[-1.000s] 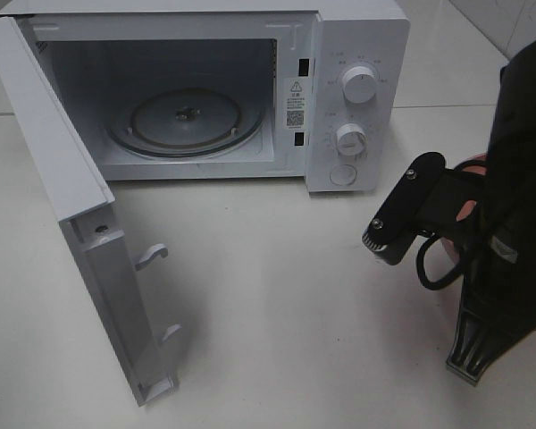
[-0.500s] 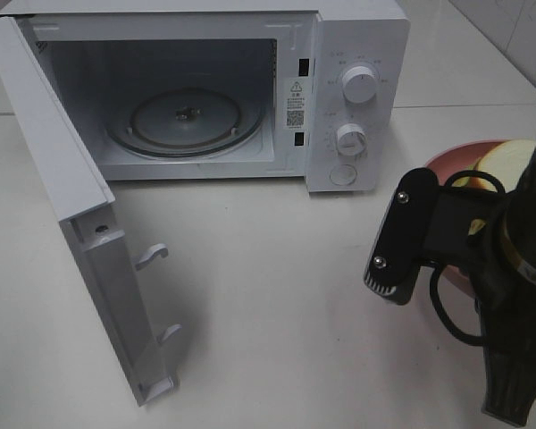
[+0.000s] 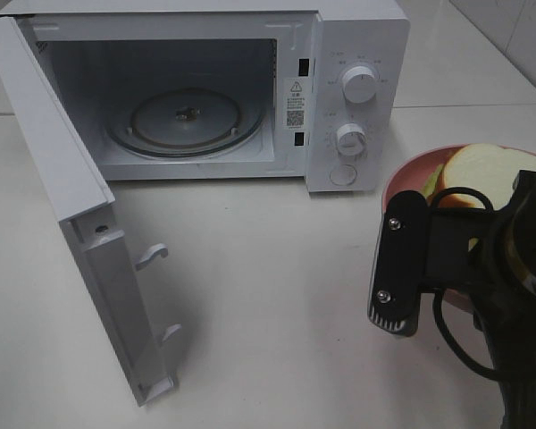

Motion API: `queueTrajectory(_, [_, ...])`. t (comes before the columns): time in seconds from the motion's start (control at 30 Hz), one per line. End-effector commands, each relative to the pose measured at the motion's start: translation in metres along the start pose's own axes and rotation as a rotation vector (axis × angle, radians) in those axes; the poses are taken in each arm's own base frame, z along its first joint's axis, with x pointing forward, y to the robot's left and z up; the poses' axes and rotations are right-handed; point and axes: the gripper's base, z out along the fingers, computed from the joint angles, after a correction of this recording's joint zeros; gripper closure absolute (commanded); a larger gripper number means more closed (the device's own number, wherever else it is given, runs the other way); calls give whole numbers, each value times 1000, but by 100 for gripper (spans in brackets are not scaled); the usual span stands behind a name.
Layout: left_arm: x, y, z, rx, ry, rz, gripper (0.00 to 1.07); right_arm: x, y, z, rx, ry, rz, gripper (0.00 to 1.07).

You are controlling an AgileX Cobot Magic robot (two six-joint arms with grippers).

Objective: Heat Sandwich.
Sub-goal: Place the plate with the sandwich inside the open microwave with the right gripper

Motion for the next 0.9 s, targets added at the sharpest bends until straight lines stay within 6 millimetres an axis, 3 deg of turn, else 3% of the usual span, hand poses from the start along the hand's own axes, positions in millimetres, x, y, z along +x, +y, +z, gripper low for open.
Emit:
queueTrajectory(0.03, [2,0,-3,-3,-30,-8,7,0,-2,0,25,-24,-75,107])
queueTrajectory(0.53, [2,0,-3,-3,-30,-8,7,-9,-2,-1,46,-113,-394,107])
queueTrajectory(0.9, [2,0,-3,-3,-30,-8,7,-15,-1,-2,63,-180,-450,106])
